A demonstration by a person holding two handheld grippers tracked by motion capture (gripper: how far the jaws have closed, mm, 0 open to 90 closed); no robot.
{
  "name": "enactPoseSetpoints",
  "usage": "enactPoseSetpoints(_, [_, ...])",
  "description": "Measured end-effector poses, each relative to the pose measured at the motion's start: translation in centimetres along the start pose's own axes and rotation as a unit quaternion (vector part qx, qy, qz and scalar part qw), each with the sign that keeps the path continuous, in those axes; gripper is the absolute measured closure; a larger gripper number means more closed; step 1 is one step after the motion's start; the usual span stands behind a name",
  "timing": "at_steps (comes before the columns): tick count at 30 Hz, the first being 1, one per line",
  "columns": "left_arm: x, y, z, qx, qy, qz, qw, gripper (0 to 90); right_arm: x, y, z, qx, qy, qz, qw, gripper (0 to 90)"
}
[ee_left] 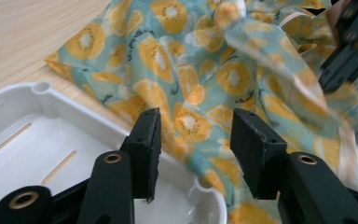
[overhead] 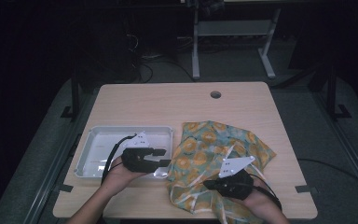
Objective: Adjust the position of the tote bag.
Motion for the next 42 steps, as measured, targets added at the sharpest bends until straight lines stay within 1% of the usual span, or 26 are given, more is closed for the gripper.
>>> enactPoseSetpoints(1, [-0.3,-0.1,0.2,0.0,0.001,-0.008,1.0,49.3,0.1,-0.1,0.0,0.002,0.003,0.003,1.0,88.6])
enactPoseSetpoints(2, [-0.6,-0.3,0.5,-0.001,-0.002,-0.014,0.9999,48.3,0.1,0.1,0.0,-0.001,0.005,0.003,1.0,84.4])
enactPoseSetpoints(4, [-1.3,-0.6,1.1,0.0,-0.011,-0.025,0.9996,46.9,0.1,1.0,0.4,-0.014,-0.001,0.002,0.9999,80.7])
enactPoseSetpoints(5, [-1.7,-0.8,1.3,0.001,-0.012,-0.029,0.9995,46.6,0.1,1.6,0.5,-0.021,-0.002,-0.004,0.9998,79.3])
enactPoseSetpoints(6, [-2.0,-1.0,1.6,0.004,-0.019,-0.034,0.9992,46.1,0.0,2.2,0.6,-0.03,-0.003,-0.008,0.9995,77.7])
enactPoseSetpoints(8, [-2.6,-1.6,2.1,0.004,-0.021,-0.042,0.9989,45.5,-0.3,3.4,0.4,-0.042,-0.011,-0.021,0.9988,74.0])
enactPoseSetpoints(11, [-3.5,-2.4,2.5,0.01,-0.03,-0.053,0.9981,43.6,-0.9,5.0,0.0,-0.055,-0.02,-0.048,0.9971,68.0])
enactPoseSetpoints(12, [-4.0,-2.7,2.5,0.012,-0.028,-0.058,0.9978,42.2,-1.2,5.5,-0.1,-0.058,-0.024,-0.058,0.9963,66.0])
enactPoseSetpoints(14, [-4.7,-3.2,2.6,0.017,-0.031,-0.068,0.997,39.9,-1.9,6.6,-0.1,-0.066,-0.029,-0.079,0.9943,63.5])
enactPoseSetpoints(16, [-5.2,-3.6,2.8,0.022,-0.034,-0.076,0.9963,37.2,-2.7,7.9,0.0,-0.076,-0.033,-0.1,0.9916,61.2])
enactPoseSetpoints(19, [-5.9,-4.4,2.9,0.023,-0.034,-0.083,0.9957,34.6,-3.7,9.9,0.0,-0.09,-0.047,-0.13,0.9863,56.8])
enactPoseSetpoints(21, [-6.5,-4.9,2.7,0.029,-0.037,-0.087,0.9951,31.7,-4.2,11.2,-0.3,-0.098,-0.055,-0.148,0.9826,53.4])
enactPoseSetpoints(23, [-7.1,-5.4,2.4,0.033,-0.042,-0.092,0.9943,29.2,-4.7,12.2,-1.0,-0.101,-0.065,-0.166,0.9788,49.0])
enactPoseSetpoints(25, [-7.5,-5.8,2.0,0.038,-0.045,-0.092,0.994,26.7,-5.0,12.9,-2.1,-0.099,-0.077,-0.177,0.9762,45.1])
enactPoseSetpoints(26, [-7.7,-6.1,1.7,0.041,-0.046,-0.094,0.9937,25.7,-5.1,13.2,-2.8,-0.097,-0.088,-0.18,0.975,44.5])
enactPoseSetpoints(29, [-8.2,-6.6,1.3,0.048,-0.051,-0.091,0.9934,22.9,-5.3,13.3,-4.5,-0.091,-0.102,-0.176,0.9747,41.3])
enactPoseSetpoints(30, [-8.3,-6.7,1.3,0.05,-0.054,-0.091,0.9931,22.4,-5.3,13.1,-5.0,-0.086,-0.109,-0.171,0.9754,40.0])
enactPoseSetpoints(31, [-8.6,-6.8,1.3,0.049,-0.052,-0.092,0.9932,21.9,-5.4,12.7,-5.4,-0.079,-0.112,-0.167,0.9764,39.1])
enactPoseSetpoints(33, [-8.9,-7.0,1.1,0.054,-0.057,-0.095,0.9923,21.1,-5.6,11.8,-6.0,-0.067,-0.119,-0.155,0.9783,38.6])
enactPoseSetpoints(35, [-9.2,-7.2,0.8,0.062,-0.067,-0.093,0.9915,20.9,-5.8,11.0,-6.4,-0.058,-0.118,-0.148,0.9801,38.9])
enactPoseSetpoints(37, [-9.3,-7.5,0.4,0.071,-0.072,-0.09,0.9908,20.6,-6.0,10.2,-6.6,-0.05,-0.121,-0.143,0.981,40.7])
enactPoseSetpoints(38, [-9.3,-7.7,0.2,0.077,-0.071,-0.09,0.9904,20.6,-6.0,10.2,-6.6,-0.05,-0.121,-0.143,0.981,40.7])
enactPoseSetpoints(42, [-9.1,-8.0,-0.5,0.091,-0.084,-0.085,0.9886,28.6,-6.1,10.0,-6.7,-0.051,-0.122,-0.14,0.9813,47.2])
Point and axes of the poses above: each handheld gripper's, and its own axes: y roughly backward along the jaws, z roughly out of its top, x roughly to its left, the point moved 10 cm from there along -y, roughly forward along the jaws, and after that the axes turned 2 degrees about -x, right-handed, at the moved point
